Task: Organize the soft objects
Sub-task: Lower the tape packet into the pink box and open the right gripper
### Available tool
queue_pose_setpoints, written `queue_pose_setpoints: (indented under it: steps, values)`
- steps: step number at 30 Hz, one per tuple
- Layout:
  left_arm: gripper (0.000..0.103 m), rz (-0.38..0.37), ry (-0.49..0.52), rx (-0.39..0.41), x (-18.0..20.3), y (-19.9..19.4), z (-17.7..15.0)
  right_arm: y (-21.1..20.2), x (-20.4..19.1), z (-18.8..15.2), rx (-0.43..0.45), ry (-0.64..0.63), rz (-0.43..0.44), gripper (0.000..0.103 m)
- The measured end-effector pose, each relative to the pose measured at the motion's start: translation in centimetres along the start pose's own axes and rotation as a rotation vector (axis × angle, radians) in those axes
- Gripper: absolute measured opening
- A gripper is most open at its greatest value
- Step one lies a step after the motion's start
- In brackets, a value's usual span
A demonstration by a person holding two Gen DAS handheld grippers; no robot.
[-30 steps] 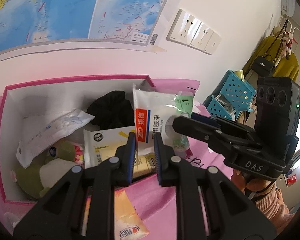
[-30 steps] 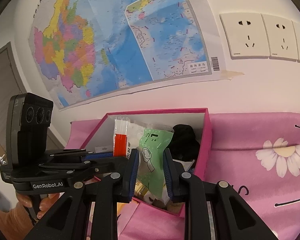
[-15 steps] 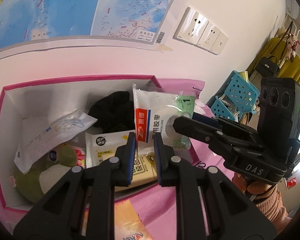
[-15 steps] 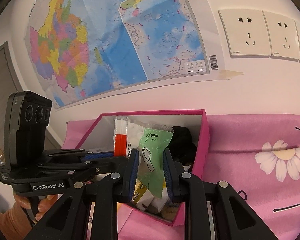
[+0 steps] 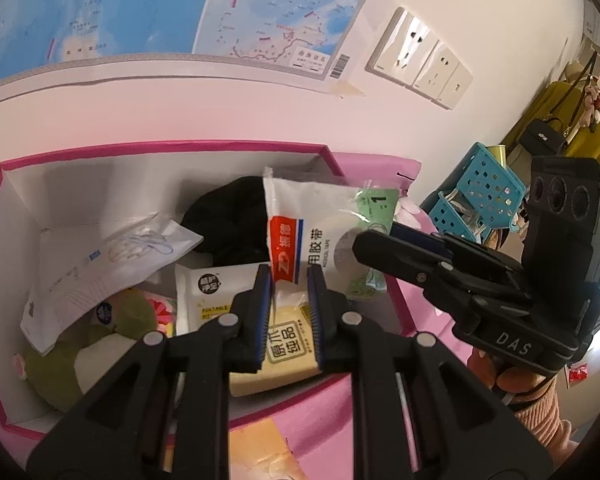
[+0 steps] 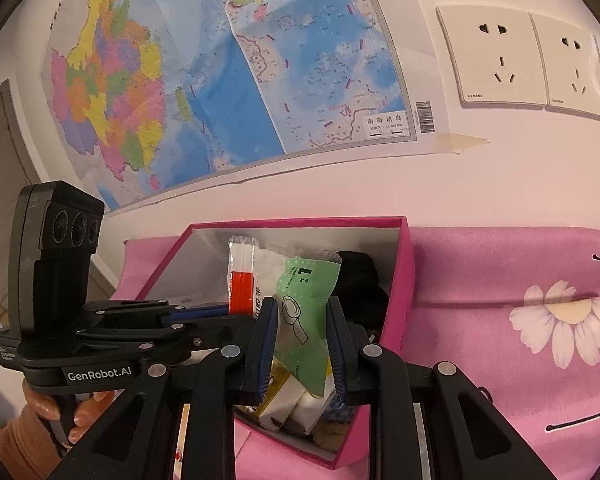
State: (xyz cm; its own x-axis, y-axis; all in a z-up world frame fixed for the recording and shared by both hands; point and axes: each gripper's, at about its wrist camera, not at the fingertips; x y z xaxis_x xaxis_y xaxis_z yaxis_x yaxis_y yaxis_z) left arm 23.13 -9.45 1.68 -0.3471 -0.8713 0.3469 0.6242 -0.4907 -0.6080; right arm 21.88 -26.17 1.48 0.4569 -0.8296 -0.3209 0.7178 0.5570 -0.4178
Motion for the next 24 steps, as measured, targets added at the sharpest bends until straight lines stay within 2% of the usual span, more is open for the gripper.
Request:
queue_pose_setpoints:
  steps: [6,9,11,12,13,20,24]
  values:
    - [0.018,0.027,-0.019,-0.023,-0.7,1.3,0.5,0.9,0.4,0.4,-0.005,0.006,-0.023,0.024]
    - [0.018,0.040,-0.033,-0.035,-1.2,1.8,0.6,1.5,0.5,0.6,-0.011,-0.007,-0.058,0.028]
    - [0.024,0.053,-0.043,-0.041,-1.6,1.9,0.4,1.9,0.7,0.7,-0.012,-0.012,-0.101,0.029]
    - [0.030,0.063,-0.037,-0.038,-1.6,1.9,0.2,2.0,0.8,0.7,-0.011,-0.011,-0.115,0.029]
    - [0.031,0.072,-0.030,-0.029,-1.6,1.8,0.1,2.1,0.8,0.7,-0.008,-0.017,-0.138,0.030]
    - [0.033,0.081,0.052,0.008,-0.5,0.4,-0.7,0.9,-0.7,0.1,0.012,-0.091,-0.174,0.034]
    - [0.034,0.072,0.101,0.058,0.3,-2.1,-1.8,-0.4,-1.1,-0.4,0.007,-0.090,-0.152,0.035]
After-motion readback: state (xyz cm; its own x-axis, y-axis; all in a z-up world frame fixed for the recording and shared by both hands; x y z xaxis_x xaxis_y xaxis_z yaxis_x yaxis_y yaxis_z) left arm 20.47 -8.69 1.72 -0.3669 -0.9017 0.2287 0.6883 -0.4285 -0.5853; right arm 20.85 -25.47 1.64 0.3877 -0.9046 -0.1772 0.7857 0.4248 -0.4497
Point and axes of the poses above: each gripper's, at about its wrist camera, not at the fingertips, and y roughly the way its jaws point, x to its right, z to its top, and after that the axes turned 9 degrees about x, right-handed
